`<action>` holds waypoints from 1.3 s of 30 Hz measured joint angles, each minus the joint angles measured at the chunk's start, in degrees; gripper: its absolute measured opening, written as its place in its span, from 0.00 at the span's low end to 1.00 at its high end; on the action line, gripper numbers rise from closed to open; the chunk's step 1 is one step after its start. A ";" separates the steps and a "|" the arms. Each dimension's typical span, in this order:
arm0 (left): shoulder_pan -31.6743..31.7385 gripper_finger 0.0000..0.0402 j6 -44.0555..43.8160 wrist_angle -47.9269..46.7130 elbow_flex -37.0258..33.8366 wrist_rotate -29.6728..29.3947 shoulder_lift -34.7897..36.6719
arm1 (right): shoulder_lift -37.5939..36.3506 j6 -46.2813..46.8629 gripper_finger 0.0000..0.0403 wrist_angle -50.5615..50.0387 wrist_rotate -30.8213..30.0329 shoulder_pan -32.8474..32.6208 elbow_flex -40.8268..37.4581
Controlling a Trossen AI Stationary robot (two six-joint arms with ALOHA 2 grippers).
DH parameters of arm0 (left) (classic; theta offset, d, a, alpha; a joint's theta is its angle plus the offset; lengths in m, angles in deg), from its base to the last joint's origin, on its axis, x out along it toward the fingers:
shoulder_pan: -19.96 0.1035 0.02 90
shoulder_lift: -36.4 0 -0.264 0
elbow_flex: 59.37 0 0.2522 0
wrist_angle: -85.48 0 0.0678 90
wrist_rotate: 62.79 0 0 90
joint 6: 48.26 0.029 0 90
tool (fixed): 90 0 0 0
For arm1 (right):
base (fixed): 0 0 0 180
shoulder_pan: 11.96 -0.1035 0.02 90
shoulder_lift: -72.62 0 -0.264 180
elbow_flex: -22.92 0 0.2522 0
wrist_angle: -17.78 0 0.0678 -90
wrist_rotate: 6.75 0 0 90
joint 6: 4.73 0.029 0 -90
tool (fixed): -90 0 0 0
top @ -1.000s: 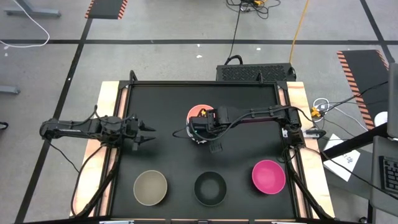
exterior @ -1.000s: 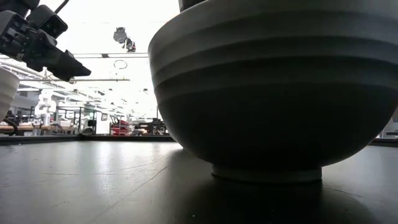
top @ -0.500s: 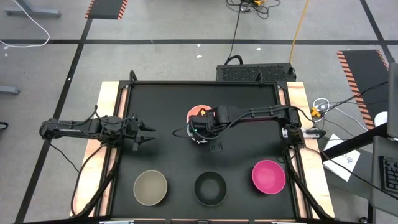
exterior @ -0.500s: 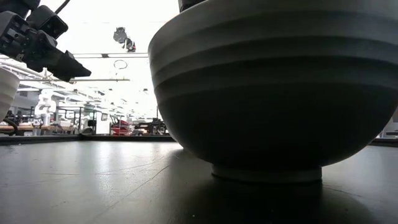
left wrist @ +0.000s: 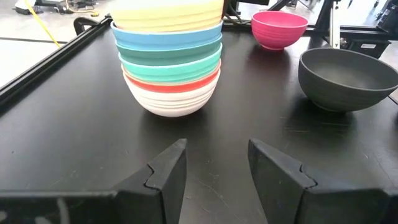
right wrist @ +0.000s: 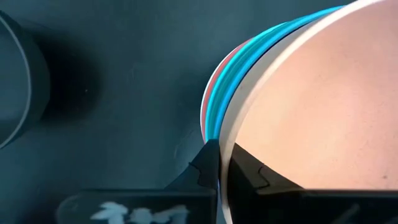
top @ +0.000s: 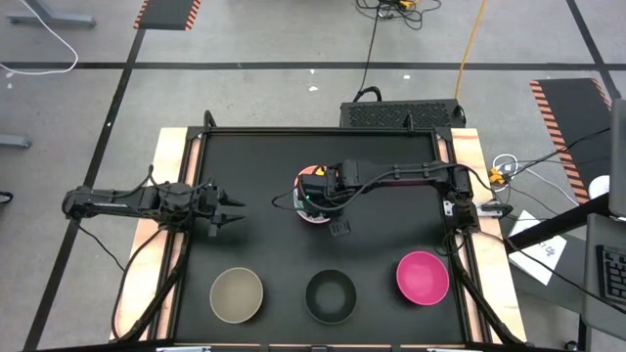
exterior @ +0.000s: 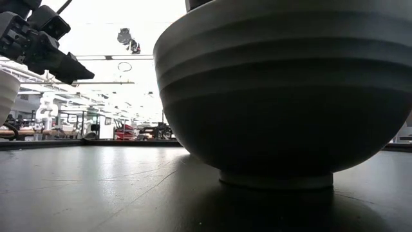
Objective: Nest bowls inside each other
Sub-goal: Stack the light orange bowl on top of the blue bowl
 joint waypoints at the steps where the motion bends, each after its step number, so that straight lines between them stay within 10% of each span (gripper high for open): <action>1: 0.01 0.43 0.00 0.00 0.00 0.00 0.00 | 0.00 0.02 0.01 0.20 -0.04 0.00 0.00; 25: 0.00 0.43 0.04 -0.38 0.00 0.00 0.00 | -0.09 2.87 0.29 1.87 2.99 0.00 6.27; 39: 0.01 0.43 0.04 -0.47 0.00 0.00 0.00 | -0.09 4.92 0.29 3.44 -2.76 1.49 6.40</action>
